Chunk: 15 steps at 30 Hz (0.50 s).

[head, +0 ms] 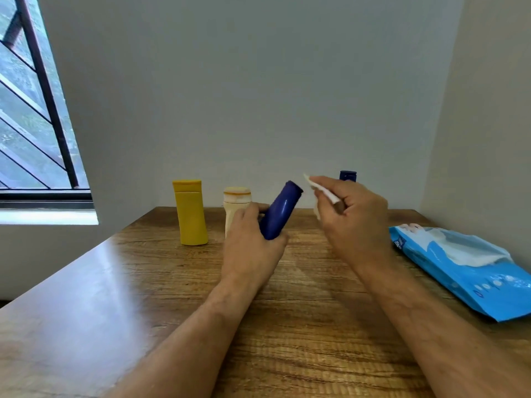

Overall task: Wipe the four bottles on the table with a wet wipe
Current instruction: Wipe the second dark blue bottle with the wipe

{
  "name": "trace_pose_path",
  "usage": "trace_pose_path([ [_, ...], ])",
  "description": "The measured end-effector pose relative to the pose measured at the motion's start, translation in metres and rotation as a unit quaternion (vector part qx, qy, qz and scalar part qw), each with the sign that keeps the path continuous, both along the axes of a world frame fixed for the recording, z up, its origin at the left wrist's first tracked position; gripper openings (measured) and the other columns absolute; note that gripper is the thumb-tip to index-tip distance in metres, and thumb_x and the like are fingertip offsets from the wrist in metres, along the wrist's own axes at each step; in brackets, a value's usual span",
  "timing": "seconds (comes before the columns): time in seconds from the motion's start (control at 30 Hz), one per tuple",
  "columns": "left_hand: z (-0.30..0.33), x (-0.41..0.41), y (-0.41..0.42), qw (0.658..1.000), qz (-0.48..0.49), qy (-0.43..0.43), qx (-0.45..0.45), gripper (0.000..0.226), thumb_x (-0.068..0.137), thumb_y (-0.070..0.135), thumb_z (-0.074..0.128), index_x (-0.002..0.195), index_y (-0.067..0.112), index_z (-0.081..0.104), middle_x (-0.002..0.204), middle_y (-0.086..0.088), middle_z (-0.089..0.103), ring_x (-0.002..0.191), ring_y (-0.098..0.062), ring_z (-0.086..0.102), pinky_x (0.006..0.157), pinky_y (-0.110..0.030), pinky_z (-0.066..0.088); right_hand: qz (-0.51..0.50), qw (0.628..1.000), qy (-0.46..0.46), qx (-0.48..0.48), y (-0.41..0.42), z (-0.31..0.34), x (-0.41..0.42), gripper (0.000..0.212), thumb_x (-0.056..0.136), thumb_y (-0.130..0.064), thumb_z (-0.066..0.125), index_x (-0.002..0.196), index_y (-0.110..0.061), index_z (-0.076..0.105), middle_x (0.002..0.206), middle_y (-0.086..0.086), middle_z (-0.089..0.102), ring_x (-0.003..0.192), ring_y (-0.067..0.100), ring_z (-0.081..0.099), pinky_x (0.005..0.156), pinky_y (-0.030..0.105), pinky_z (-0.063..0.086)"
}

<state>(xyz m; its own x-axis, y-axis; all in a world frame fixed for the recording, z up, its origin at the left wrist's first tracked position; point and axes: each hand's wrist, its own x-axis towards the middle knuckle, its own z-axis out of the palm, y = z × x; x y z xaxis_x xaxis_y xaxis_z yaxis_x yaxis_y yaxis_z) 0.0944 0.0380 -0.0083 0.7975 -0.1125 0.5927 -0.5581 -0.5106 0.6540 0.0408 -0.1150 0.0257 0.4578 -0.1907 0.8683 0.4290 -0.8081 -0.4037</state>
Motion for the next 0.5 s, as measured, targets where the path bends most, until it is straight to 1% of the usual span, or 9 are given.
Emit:
trace_pose_path([
  [0.03,0.001,-0.001,-0.002,0.999,-0.035,0.022,-0.033,0.041,0.082,0.038,0.076,0.117,0.031,0.055,0.111,0.006,0.049,0.091,-0.008,0.055,0.081,-0.021,0.046,-0.006,1.000,-0.017,0.017,-0.003,0.001,0.000,0.028,0.093,-0.015,0.065,0.119,-0.021,0.070,0.100,-0.015,0.067,0.079,-0.011,0.058,0.069,0.003,0.045],
  [0.1,0.001,-0.002,-0.005,0.989,-0.099,0.062,-0.095,0.024,0.084,0.048,0.071,0.101,0.037,0.057,0.106,-0.001,0.053,0.086,-0.019,0.063,0.076,-0.028,0.055,0.010,1.000,-0.007,0.013,-0.004,-0.001,0.002,0.027,0.093,-0.014,0.065,0.118,-0.023,0.071,0.096,-0.015,0.069,0.078,-0.007,0.058,0.067,0.003,0.043],
  [0.13,0.002,-0.005,-0.006,0.980,-0.130,0.086,-0.127,0.019,0.086,0.047,0.069,0.097,0.037,0.057,0.103,-0.006,0.057,0.084,-0.027,0.066,0.070,-0.031,0.058,0.031,0.999,0.011,0.001,-0.002,-0.003,0.002,0.028,0.093,-0.015,0.064,0.119,-0.025,0.070,0.093,-0.013,0.070,0.075,-0.001,0.059,0.063,0.006,0.043],
  [0.17,0.004,-0.008,-0.006,0.968,-0.162,0.112,-0.157,0.016,0.090,0.042,0.069,0.097,0.033,0.058,0.099,-0.010,0.060,0.082,-0.030,0.068,0.065,-0.029,0.059,0.057,0.998,0.029,-0.008,0.000,-0.006,0.002,0.029,0.094,-0.017,0.064,0.121,-0.028,0.069,0.089,-0.010,0.070,0.072,0.005,0.059,0.060,0.009,0.044],
  [0.2,0.005,-0.011,-0.005,0.955,-0.192,0.136,-0.183,0.014,0.092,0.035,0.068,0.100,0.027,0.059,0.095,-0.012,0.062,0.078,-0.030,0.069,0.063,-0.028,0.060,0.085,0.995,0.045,-0.010,0.002,-0.007,0.003,0.031,0.095,-0.018,0.063,0.123,-0.030,0.067,0.087,-0.008,0.070,0.070,0.009,0.059,0.059,0.012,0.045],
  [0.27,0.008,-0.013,-0.004,0.929,-0.235,0.163,-0.234,0.021,0.094,0.025,0.067,0.113,0.021,0.058,0.097,-0.010,0.066,0.076,-0.029,0.071,0.068,-0.040,0.063,0.121,0.991,0.059,-0.015,0.003,-0.008,0.003,0.031,0.095,-0.017,0.063,0.123,-0.031,0.067,0.089,-0.008,0.069,0.071,0.010,0.061,0.061,0.015,0.047],
  [0.33,0.009,-0.011,-0.003,0.902,-0.261,0.172,-0.298,0.038,0.094,0.017,0.067,0.126,0.024,0.049,0.111,-0.010,0.067,0.081,-0.029,0.073,0.068,-0.051,0.062,0.120,0.990,0.061,-0.033,0.003,-0.008,0.004,0.030,0.094,-0.014,0.064,0.119,-0.030,0.071,0.093,-0.010,0.068,0.075,0.009,0.061,0.064,0.013,0.046],
  [0.4,0.010,-0.010,0.000,0.890,-0.268,0.185,-0.320,0.042,0.095,0.015,0.066,0.128,0.027,0.042,0.118,-0.014,0.065,0.082,-0.031,0.072,0.063,-0.050,0.061,0.108,0.992,0.062,-0.031,0.003,-0.009,0.005,0.031,0.094,-0.014,0.063,0.119,-0.030,0.070,0.092,-0.011,0.068,0.075,0.007,0.060,0.065,0.012,0.045],
  [0.5,0.008,-0.013,0.001,0.875,-0.309,0.227,-0.295,0.041,0.094,0.024,0.067,0.127,0.030,0.042,0.123,-0.019,0.061,0.076,-0.026,0.069,0.055,-0.038,0.058,0.083,0.995,0.043,0.014,0.002,-0.008,0.008,0.032,0.095,-0.017,0.062,0.124,-0.028,0.067,0.092,-0.010,0.070,0.076,0.007,0.061,0.065,0.011,0.046],
])
